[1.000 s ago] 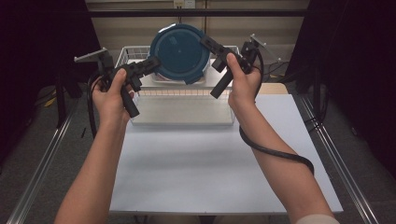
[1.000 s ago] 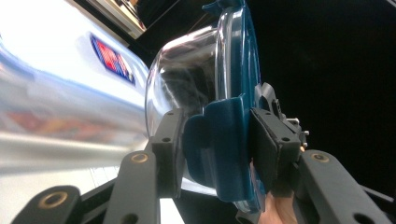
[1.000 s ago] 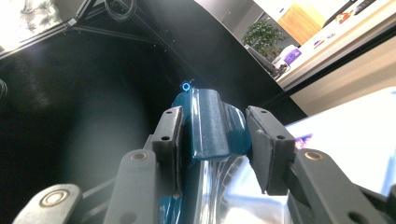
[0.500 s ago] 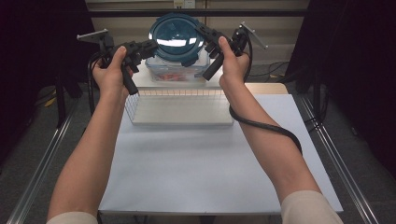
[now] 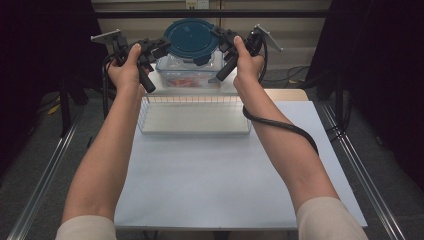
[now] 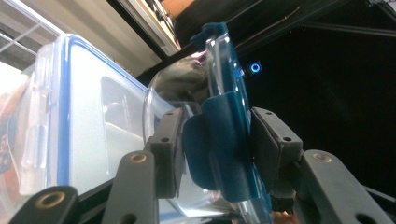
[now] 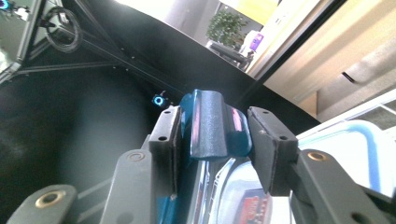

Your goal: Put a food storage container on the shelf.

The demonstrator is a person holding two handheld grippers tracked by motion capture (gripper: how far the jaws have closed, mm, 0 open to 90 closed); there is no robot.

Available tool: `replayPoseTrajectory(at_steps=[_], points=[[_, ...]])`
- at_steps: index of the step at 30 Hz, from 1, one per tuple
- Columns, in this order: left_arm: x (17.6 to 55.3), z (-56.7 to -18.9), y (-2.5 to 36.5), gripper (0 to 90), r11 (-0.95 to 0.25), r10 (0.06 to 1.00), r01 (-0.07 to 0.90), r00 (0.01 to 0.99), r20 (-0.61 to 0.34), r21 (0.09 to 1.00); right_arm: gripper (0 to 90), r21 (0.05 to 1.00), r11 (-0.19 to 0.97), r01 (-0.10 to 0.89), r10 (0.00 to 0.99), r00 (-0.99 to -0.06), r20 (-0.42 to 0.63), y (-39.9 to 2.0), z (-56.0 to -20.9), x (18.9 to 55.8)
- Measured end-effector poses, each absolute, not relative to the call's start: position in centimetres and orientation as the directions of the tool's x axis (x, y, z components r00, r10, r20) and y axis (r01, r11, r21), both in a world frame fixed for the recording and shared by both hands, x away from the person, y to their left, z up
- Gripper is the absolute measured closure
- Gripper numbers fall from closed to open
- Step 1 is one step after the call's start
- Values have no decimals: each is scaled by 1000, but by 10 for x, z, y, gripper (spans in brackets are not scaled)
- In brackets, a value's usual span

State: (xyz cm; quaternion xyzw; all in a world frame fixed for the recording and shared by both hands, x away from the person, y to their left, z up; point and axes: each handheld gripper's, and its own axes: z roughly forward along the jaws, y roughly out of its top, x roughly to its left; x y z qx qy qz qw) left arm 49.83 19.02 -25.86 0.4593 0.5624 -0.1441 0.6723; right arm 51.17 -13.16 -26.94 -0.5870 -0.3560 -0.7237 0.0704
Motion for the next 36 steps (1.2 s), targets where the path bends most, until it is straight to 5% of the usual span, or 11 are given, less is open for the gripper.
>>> replayPoseTrajectory(at_steps=[7,16,36], points=[[502,-261,185,521,555,347,676,341,-874,485,498,411,-741,531,305,-279,910,-133,-277,517],[479,-255,184,329,535,438,603,401,-805,592,335,501,-697,513,373,-336,865,-137,-277,500],[425,-273,171,252,498,453,584,455,-766,641,332,528,-673,517,355,-400,845,-148,-295,439]])
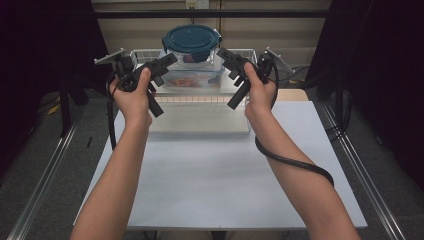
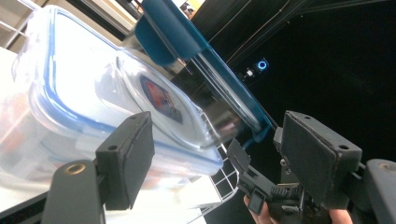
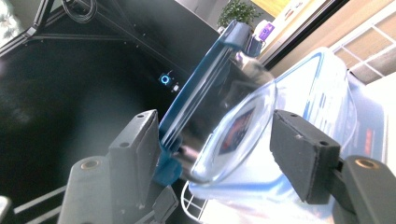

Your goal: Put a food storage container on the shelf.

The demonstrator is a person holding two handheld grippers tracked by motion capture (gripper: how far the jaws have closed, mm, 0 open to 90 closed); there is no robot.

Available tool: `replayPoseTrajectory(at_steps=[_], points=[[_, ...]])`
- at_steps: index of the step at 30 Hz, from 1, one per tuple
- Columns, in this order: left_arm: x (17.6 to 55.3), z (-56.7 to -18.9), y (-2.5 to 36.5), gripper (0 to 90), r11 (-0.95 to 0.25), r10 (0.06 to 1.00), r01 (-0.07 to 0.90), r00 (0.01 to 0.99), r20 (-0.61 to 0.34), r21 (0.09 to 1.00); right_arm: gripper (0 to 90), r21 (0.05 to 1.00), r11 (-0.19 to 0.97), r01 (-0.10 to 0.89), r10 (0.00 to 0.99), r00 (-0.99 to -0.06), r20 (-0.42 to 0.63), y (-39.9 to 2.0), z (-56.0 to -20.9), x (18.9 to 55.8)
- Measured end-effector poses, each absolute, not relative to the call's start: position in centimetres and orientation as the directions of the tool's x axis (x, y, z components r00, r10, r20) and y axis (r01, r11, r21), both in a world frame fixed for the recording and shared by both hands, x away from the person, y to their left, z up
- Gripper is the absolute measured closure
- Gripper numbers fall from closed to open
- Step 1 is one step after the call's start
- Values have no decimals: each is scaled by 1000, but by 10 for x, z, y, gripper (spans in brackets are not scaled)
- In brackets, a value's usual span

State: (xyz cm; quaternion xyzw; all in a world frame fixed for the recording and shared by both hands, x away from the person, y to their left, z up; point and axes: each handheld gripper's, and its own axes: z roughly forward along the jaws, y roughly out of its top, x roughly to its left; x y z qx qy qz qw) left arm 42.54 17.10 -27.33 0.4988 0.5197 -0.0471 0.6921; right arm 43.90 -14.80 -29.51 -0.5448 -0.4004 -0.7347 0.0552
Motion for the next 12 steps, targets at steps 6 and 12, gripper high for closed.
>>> replayPoseTrajectory(at_steps=[6,12], points=[[409,-288,166,210,484,459,579,471,-753,657,308,545,-642,539,348,-429,834,-145,-303,419],[399,-300,163,194,459,464,589,479,-745,665,291,549,-622,558,353,-426,833,-148,-320,404]])
